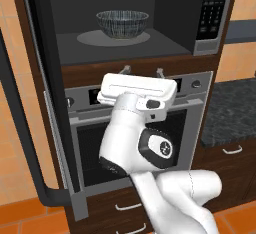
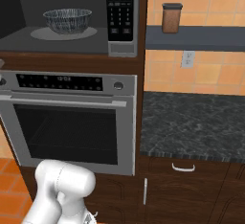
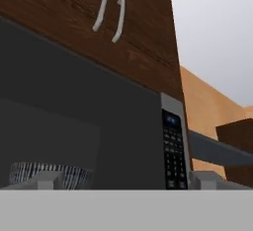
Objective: Pick the carrot from the sink and place it in the bowl. Then pick the bowl and place it in the microwave. Then close the microwave door and press the start button.
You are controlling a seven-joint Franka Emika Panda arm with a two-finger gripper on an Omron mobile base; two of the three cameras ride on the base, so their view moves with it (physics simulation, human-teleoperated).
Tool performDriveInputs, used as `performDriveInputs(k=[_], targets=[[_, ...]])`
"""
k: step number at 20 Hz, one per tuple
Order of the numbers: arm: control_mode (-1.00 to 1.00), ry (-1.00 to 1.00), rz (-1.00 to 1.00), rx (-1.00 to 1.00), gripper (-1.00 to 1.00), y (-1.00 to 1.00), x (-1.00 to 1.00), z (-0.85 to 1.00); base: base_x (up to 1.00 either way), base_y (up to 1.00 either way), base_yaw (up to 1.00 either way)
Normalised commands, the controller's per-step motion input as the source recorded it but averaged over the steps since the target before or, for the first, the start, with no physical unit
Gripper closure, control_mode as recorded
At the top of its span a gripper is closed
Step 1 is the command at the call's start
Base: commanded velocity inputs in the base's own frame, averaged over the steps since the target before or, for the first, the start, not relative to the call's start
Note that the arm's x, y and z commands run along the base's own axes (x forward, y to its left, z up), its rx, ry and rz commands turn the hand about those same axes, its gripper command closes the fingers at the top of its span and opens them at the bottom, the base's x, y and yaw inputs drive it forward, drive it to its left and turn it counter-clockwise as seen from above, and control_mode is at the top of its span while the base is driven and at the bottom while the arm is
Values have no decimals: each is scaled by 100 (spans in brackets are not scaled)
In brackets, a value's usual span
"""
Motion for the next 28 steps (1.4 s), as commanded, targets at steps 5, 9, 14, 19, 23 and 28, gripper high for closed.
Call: performDriveInputs(k=[5,9,14,19,23,28], targets=[[-100,-19,-10,-14,-100,81,-49,-16,0,0,0],[-100,-5,-17,-14,-100,38,-1,-80,0,0,0],[-100,-13,-6,-7,-100,83,0,-68,0,0,0],[-100,-30,2,0,-100,94,0,-50,0,0,0],[-100,-3,13,0,-100,78,-18,-8,0,0,0],[-100,0,3,0,-100,89,-3,2,0,0,0]])
